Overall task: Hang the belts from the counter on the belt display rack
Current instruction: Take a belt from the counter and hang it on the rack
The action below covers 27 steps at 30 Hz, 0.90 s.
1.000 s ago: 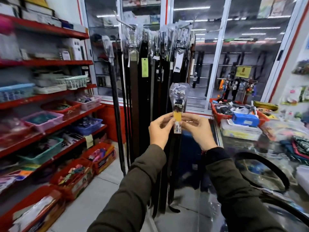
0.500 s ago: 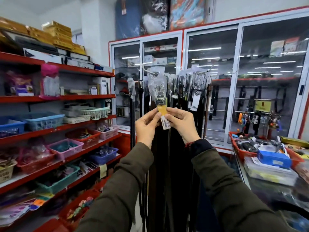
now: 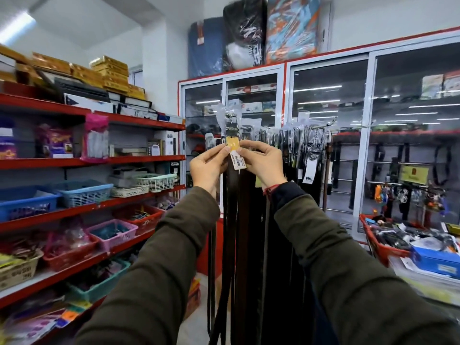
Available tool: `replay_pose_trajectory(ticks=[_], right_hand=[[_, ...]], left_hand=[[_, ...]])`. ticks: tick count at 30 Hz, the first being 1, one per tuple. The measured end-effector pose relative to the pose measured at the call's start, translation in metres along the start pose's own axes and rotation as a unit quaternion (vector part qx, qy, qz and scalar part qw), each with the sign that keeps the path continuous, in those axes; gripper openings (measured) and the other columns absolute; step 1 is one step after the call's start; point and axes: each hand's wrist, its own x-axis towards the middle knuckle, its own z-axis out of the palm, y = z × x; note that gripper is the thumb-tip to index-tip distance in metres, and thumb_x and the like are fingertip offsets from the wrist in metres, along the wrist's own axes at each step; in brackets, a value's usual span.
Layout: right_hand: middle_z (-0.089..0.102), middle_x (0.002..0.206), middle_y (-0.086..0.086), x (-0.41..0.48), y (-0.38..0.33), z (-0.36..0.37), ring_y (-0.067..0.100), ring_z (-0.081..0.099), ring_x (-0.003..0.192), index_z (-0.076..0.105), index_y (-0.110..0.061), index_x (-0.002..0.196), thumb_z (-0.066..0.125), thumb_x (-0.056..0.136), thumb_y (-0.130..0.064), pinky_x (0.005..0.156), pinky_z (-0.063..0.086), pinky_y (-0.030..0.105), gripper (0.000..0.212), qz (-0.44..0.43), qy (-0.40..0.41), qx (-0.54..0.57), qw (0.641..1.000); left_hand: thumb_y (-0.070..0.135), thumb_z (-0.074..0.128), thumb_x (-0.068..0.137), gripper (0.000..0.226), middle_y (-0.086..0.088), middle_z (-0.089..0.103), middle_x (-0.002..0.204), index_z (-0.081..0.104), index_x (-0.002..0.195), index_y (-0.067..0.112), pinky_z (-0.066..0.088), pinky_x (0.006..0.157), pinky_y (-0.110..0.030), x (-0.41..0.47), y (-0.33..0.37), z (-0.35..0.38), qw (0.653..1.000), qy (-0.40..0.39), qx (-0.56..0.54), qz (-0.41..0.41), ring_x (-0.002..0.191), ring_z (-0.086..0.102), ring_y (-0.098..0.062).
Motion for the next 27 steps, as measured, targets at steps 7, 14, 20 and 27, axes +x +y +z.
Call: replay_pose_trajectory(ticks=[7,14,20,27], right_hand=[[0.074,0.088,0.018,0.01,-0.006,0.004,0.026,0.07,0.08,0.074,0.001,0.106,0.072,0.083,0.002,0.082,0.062,0.04,0.023,0.007,0.016,-0.02,1.0],[0.075,0.098,0.02,0.021,0.006,-0.005,0.031,0.073,0.09,0.077,-0.005,0.099,0.073,0.082,0.001,0.087,0.06,0.045,0.018,0.034,0.029,-0.071,0.997],[0.067,0.106,0.017,0.016,0.023,-0.017,0.018,0.067,0.079,0.064,0.007,0.121,0.047,0.087,0.021,0.066,0.059,0.019,0.04,0.055,-0.023,-0.062,0.996],[0.063,0.136,0.004,-0.022,0.07,-0.057,0.018,0.055,0.13,0.062,-0.015,0.131,0.058,0.091,-0.004,0.108,0.043,0.028,0.042,-0.059,0.037,-0.264,0.962]], left_hand=[[-0.002,0.071,0.088,0.02,-0.013,0.076,0.088,0.071,0.108,-0.004,0.062,0.067,-0.018,0.006,0.01,0.004,0.996,-0.016,-0.07,-0.062,0.066,0.075,-0.012],[0.005,0.071,0.09,0.029,-0.007,0.074,0.089,0.069,0.118,-0.001,0.055,0.054,-0.012,0.013,-0.003,0.006,0.995,-0.015,-0.006,-0.096,0.059,0.073,-0.002],[0.0,0.059,0.096,0.028,-0.017,0.076,0.102,0.067,0.123,-0.002,0.063,0.083,-0.032,0.022,-0.039,0.011,0.994,0.009,0.074,-0.081,0.093,0.075,-0.027],[0.005,0.047,0.102,0.04,-0.002,0.053,0.15,0.06,0.138,0.014,0.036,0.115,-0.026,-0.036,-0.081,0.024,0.957,0.02,0.263,0.124,0.141,0.045,-0.012]])
